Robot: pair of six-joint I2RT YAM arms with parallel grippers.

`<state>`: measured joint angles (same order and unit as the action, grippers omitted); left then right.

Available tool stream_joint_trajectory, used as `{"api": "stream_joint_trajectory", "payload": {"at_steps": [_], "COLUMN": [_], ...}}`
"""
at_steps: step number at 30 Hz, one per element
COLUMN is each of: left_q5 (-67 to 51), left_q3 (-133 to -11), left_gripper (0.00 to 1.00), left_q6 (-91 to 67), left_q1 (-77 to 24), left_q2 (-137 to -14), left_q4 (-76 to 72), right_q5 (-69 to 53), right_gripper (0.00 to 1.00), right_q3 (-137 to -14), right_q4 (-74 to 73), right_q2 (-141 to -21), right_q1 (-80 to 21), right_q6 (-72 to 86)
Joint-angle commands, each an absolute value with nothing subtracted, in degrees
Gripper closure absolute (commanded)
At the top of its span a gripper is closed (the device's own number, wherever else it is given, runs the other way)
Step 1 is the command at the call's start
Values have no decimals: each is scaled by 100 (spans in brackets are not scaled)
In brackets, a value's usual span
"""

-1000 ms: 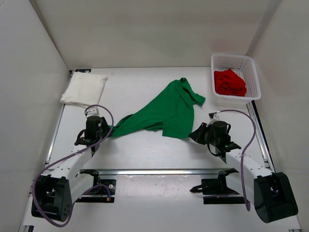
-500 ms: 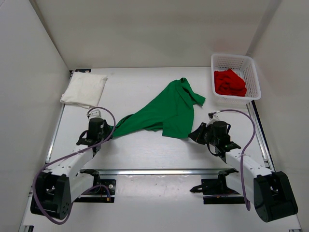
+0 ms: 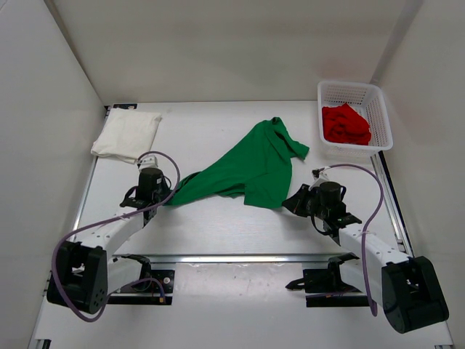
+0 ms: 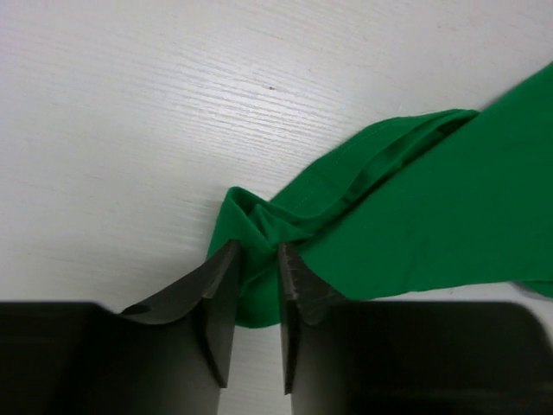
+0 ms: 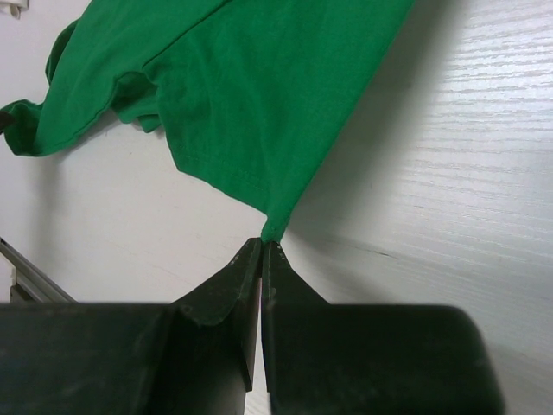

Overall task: Fold and stack the t-shirts
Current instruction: Flatten out the tshirt

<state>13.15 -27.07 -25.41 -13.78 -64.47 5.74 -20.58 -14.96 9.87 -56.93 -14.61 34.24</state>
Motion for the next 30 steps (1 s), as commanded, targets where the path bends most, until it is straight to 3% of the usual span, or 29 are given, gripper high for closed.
{"api": "stream_joint_trajectory", "payload": {"at_steps": [1, 8, 11, 16, 20, 24, 30], "left_q5": [1407, 1574, 1101, 28, -781, -1449, -1741], "left_q3": [-2909, -3181, -3646, -5550, -7115, -8426, -10342], "left_gripper": [67, 100, 100, 100, 100, 100, 100], "left_q6": [-2470, -2636, -2803, -2778, -2883, -3040, -3419], "left_q1": [-1257, -1362, -1292, -933, -458, 173, 738], "left_q2": [-6547, -6487, -6206, -6047, -5985, -6196, -6521], "left_q4": [422, 667, 991, 1932, 2487, 2909, 3313], "right_q5": [-2092, -1952, -1497, -206, 1166, 2229, 3924], "right_gripper": [100, 100, 100, 100, 100, 100, 100], "right_q3": [-1538, -1669, -2125, -3592, -5657, -8327, -13583], "right_q4": [1195, 986, 381, -1218, -2668, -3864, -5185], "right_q2": [-5713, -5652, -5537, -4870, -4798, -5448, -7871], "right_q1": [-1485, -1538, -1792, -2285, -2707, -3163, -4788], "right_q6": [3278, 3270, 3217, 2953, 2514, 1732, 380]}}
